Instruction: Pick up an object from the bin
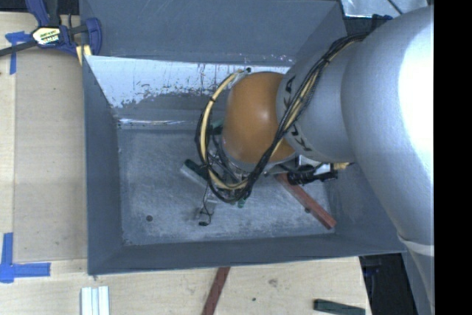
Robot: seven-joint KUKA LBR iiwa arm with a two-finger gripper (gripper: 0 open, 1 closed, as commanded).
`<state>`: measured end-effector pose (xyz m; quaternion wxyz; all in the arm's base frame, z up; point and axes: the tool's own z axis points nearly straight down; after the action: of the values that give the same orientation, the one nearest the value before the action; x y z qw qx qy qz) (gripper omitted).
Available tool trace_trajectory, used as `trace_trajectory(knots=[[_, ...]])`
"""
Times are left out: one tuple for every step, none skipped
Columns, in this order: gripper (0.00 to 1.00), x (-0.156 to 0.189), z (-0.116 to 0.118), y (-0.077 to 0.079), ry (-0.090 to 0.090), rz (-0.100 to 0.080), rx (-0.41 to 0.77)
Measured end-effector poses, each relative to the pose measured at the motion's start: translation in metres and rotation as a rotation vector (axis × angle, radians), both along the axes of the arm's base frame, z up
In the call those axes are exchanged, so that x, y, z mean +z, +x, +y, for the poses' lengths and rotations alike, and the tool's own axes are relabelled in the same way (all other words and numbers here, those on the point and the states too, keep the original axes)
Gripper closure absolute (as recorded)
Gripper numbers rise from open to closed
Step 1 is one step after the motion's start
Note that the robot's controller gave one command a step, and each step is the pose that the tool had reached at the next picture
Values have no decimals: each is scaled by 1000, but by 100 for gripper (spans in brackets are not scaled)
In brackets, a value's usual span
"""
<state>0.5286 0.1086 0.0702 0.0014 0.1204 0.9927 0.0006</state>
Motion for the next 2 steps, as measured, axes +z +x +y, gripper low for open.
trace_trajectory(knots=[[100, 0, 0, 1, 0, -1, -1], [100, 0, 0, 1, 0, -2, -1]])
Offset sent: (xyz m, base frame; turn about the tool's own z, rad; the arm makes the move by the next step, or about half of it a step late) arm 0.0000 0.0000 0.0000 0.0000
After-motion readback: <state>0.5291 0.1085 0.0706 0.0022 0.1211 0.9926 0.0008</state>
